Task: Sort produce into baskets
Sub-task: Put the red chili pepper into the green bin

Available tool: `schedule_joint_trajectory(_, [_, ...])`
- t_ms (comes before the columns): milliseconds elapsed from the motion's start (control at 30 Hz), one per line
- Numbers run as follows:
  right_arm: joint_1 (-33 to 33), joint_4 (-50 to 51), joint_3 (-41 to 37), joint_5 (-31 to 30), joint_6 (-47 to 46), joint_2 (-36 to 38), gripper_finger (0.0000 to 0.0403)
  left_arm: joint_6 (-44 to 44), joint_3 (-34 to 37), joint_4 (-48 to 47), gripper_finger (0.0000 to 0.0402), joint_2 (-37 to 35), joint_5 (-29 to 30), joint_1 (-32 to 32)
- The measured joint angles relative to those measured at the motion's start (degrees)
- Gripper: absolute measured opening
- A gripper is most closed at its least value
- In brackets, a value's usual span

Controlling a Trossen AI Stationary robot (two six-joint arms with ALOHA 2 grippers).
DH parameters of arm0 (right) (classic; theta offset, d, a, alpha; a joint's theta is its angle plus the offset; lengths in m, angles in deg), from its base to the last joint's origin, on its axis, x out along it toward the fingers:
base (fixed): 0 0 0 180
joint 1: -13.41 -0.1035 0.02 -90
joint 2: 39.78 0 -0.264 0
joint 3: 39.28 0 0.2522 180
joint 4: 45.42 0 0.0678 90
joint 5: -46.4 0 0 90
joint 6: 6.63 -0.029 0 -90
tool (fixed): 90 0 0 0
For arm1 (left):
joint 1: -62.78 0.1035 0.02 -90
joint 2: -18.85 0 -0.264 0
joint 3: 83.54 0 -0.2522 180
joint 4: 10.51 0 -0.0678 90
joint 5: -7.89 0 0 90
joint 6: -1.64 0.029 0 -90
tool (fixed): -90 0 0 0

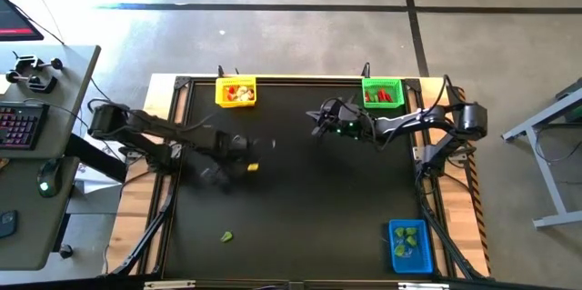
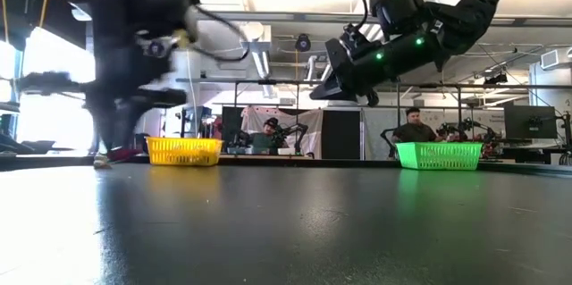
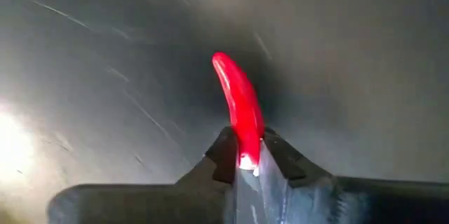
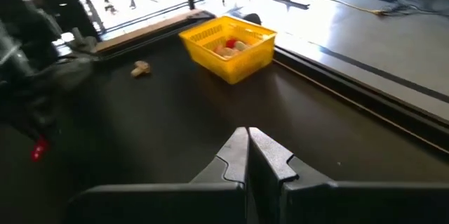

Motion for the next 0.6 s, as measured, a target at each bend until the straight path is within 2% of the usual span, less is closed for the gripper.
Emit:
schedule_joint_trajectory(133, [-0.4,-1.7,0.0,2.8,1.6,0.6,0.0000,-9.2,-0.5,11.6,0.0008,0.0,-10.6,7.2])
schedule_joint_trajectory(300, [-0.7,-7.7,0.0,12.4,2.6,0.6,0.0000,-16.7,-0.4,34.3,0.0008,0.1,-23.1,14.9])
schedule_joint_trajectory(433, [-1.7,-13.1,0.0,14.7,5.2,0.6,0.0008,-24.3,-0.4,53.0,0.0008,1.8,-34.3,20.8])
schedule_joint_trajectory(600, [-1.5,-18.0,0.0,14.8,4.4,0.6,0.0055,-30.9,-0.4,69.6,0.0008,5.2,-39.7,25.2])
